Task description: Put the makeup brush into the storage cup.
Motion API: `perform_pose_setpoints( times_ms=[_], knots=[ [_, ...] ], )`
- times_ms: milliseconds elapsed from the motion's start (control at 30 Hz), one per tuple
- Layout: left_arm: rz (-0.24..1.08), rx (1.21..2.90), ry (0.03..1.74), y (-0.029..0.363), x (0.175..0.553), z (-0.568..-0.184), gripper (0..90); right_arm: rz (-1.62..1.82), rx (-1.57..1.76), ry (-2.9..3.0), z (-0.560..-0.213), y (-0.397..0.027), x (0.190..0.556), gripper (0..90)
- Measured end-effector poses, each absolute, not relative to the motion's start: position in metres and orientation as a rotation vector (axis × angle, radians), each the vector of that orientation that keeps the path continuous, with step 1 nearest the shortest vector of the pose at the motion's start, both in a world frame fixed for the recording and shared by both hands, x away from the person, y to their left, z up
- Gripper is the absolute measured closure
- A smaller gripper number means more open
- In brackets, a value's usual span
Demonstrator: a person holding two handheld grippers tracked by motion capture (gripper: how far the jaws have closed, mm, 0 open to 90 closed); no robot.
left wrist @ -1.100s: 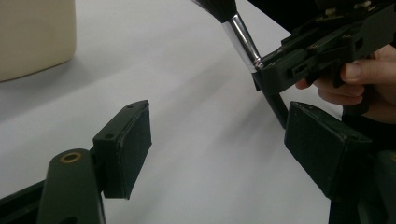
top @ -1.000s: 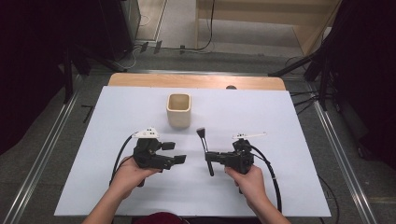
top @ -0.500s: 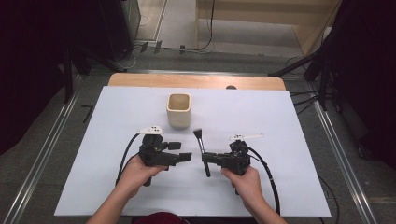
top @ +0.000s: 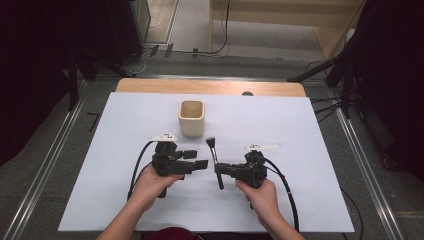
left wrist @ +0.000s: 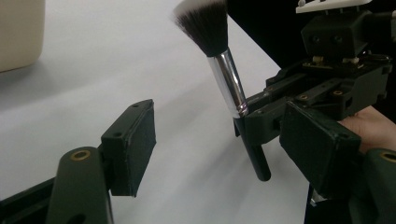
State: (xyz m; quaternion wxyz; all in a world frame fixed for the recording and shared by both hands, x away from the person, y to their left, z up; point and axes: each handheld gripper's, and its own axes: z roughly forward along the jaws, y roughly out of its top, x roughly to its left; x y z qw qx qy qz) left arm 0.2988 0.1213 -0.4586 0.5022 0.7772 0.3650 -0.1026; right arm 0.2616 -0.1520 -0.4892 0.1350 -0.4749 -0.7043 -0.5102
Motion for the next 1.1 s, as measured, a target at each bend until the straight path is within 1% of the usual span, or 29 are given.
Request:
perform_pose_setpoints(
  times_ms=[533, 667, 900, 967, 1000, 1100],
  knots=[
    [-0.283, 1.815, 0.933, 0.113, 0.298, -0.461, 34.2, -1.509, -1.378, -2.049, -0.491, -0.140, 0.255, 80.4],
    [-0.320, 1.805, 0.953, 0.112, 0.299, -0.462, 37.1, -1.509, -1.377, -2.053, -0.492, -0.137, 0.254, 80.4],
    [-0.294, 1.785, 0.971, 0.110, 0.298, -0.463, 40.1, -1.520, -1.375, -2.050, -0.492, -0.136, 0.254, 80.3],
    [-0.287, 1.774, 0.985, 0.109, 0.297, -0.464, 42.1, -1.526, -1.379, -2.052, -0.492, -0.135, 0.254, 80.3],
    [-0.288, 1.769, 0.988, 0.109, 0.297, -0.463, 45.7, -1.523, -1.380, -2.047, -0.491, -0.135, 0.253, 80.3],
    [-0.272, 1.763, 1.000, 0.107, 0.295, -0.463, 49.8, -1.523, -1.384, -2.045, -0.491, -0.134, 0.253, 80.3]
  ],
)
